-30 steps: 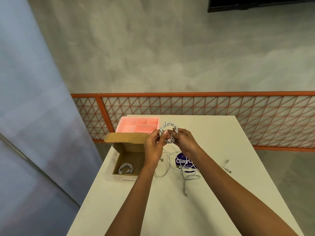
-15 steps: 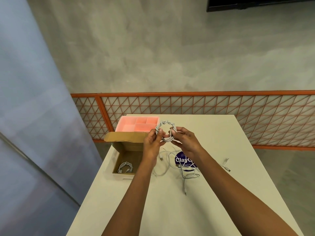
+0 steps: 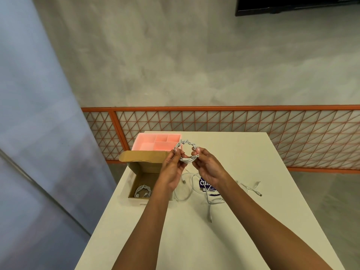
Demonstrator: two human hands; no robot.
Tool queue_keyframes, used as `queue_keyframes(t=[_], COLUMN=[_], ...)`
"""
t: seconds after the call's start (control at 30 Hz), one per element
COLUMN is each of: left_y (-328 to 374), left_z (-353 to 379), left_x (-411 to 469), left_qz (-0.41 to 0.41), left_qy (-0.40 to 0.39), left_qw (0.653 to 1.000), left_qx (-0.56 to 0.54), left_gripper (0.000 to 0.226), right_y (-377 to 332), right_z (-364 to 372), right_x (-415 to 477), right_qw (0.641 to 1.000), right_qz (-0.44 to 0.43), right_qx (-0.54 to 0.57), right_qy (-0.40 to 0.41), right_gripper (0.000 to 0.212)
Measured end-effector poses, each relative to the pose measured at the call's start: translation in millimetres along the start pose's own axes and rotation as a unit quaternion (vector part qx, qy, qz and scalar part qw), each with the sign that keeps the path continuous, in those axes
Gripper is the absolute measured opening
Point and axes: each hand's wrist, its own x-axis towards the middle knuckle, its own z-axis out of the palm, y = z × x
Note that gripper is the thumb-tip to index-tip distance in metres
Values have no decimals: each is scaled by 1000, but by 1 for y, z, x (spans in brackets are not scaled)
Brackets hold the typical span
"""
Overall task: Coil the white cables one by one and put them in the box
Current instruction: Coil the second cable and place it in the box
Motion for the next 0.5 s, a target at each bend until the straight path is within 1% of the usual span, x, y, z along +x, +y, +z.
queue_keyframes(t=[0.13,0.2,0.27,0.37,0.43,0.5], left_y=[-2,-2,-3,-1,1,4], left_z=[1,2,1,-1,-1,0], left_x=[-2,-4,-5,-5,-4,-4], left_qz=[-24,-39,-46,-26,-3,19], left_qy=[-5,-16,-30,-45,-41,-40], left_qw=[998,996,996,999,997,994], left_qx=[-58,-74,-73,7,62,97], left_gripper=[17,19,24,16,17,16], right_y=[4,6,7,4,1,-1], right_z=[0,-2,-4,-10,-14,-15], right_x=[0,-2,-4,-4,-2,0], right_qw=[999,998,996,997,999,997], right_qz=[-2,0,-2,-9,-15,-25], right_qx=[27,41,47,31,-14,-75], right_qy=[-34,-55,-75,-71,-49,-27], right_gripper=[17,18,14,4,2,7])
